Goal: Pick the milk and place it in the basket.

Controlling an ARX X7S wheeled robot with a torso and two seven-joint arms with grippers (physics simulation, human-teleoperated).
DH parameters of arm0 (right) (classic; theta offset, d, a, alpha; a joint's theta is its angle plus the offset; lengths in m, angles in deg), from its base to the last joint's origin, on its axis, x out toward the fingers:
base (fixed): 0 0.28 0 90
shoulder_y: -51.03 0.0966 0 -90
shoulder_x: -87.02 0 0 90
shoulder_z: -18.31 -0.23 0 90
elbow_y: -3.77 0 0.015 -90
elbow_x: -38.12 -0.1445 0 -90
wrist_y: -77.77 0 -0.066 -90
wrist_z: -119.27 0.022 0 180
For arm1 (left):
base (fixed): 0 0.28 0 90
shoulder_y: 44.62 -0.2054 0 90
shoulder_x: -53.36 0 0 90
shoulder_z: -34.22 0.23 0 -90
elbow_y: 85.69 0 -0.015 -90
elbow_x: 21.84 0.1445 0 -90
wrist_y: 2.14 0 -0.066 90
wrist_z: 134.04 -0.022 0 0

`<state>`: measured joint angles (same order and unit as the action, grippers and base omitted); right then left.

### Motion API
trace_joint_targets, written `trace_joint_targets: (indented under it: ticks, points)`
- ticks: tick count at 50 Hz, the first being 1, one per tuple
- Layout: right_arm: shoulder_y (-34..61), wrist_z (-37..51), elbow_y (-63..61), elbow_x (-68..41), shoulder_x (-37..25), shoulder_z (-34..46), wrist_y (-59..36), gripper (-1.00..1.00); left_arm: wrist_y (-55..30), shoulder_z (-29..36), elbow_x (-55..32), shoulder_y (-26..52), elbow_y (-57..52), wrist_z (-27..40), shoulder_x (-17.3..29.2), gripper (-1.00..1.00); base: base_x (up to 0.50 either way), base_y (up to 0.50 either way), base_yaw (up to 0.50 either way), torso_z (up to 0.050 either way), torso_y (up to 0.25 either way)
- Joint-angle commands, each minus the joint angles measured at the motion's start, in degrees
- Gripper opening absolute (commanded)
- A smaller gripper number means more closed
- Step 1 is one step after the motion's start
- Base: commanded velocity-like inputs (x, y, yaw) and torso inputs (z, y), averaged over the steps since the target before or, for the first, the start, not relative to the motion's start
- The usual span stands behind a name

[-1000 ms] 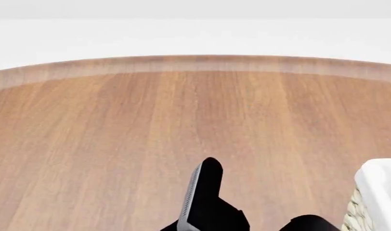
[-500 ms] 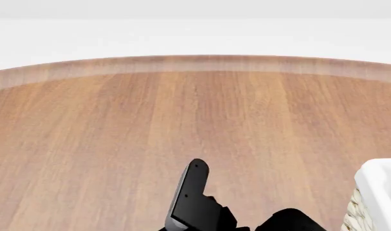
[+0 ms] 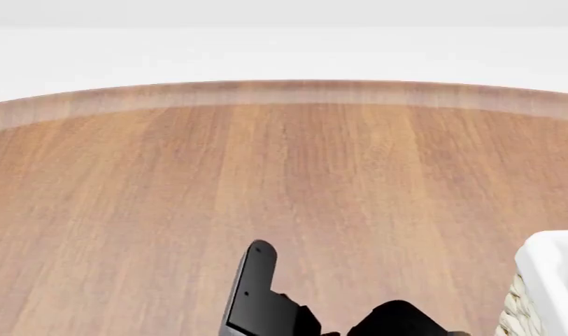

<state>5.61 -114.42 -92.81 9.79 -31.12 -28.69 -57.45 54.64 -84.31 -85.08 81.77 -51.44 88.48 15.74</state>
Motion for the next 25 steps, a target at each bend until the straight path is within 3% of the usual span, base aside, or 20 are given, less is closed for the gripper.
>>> trace_joint_targets:
  ticks: [1, 25]
  points:
    - [3.0, -4.2, 8.1, 1.5, 3.6, 2.6, 3.5, 1.0, 0.5, 0.2, 0.4, -0.6, 0.1, 0.0, 0.0, 1.0, 0.0, 0.0, 0.0, 0.0, 0.0]
    - [6.4, -9.9, 21.4, 5.2, 10.9, 8.7, 10.2, 1.0, 1.6, -1.2, 0.8, -3.0, 0.2, -0.2, -0.1, 1.0, 0.0, 0.0, 0.0, 0.0, 0.0]
